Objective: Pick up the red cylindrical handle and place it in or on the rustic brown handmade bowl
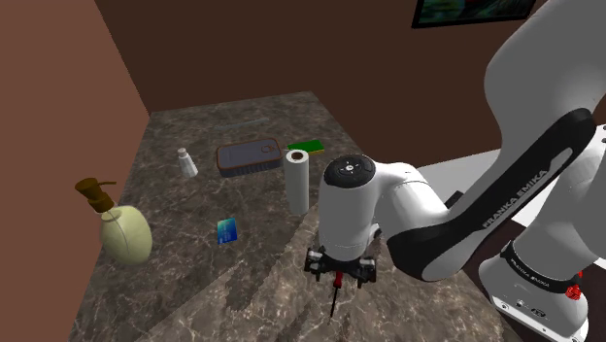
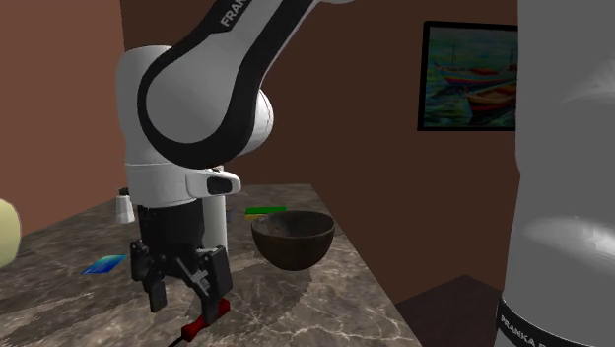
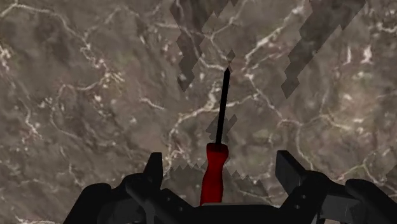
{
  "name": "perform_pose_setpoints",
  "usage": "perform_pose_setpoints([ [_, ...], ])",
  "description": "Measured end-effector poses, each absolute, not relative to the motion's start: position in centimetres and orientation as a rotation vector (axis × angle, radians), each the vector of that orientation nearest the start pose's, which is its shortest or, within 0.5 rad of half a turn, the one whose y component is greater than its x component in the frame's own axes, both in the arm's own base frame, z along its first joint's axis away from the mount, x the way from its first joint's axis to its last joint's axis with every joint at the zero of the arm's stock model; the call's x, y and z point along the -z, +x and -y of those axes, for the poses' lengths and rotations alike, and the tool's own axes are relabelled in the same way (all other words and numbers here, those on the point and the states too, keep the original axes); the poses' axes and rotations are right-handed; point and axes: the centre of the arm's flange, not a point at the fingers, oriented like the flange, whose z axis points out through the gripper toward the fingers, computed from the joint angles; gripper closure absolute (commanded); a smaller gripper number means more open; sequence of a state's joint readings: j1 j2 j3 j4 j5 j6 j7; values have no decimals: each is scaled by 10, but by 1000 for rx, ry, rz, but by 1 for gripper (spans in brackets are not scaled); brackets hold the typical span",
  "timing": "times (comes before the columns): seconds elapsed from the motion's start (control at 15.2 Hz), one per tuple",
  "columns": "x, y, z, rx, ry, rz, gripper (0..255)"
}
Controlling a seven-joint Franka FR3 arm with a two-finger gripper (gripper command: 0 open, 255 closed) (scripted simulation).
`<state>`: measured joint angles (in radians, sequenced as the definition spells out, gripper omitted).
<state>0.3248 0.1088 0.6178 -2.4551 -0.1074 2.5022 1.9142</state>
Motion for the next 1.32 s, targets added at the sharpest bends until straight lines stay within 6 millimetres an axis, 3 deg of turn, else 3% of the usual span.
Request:
perform_pose_setpoints([
  [0.33,-237,277,-389,-6,-2865,-1378,0],
  [0.73,-235,277,-389,-5,-2865,-1378,0],
  [0.79,-235,277,-389,-5,-2865,-1378,255],
  [1.32,-236,277,-389,-5,-2864,-1377,255],
])
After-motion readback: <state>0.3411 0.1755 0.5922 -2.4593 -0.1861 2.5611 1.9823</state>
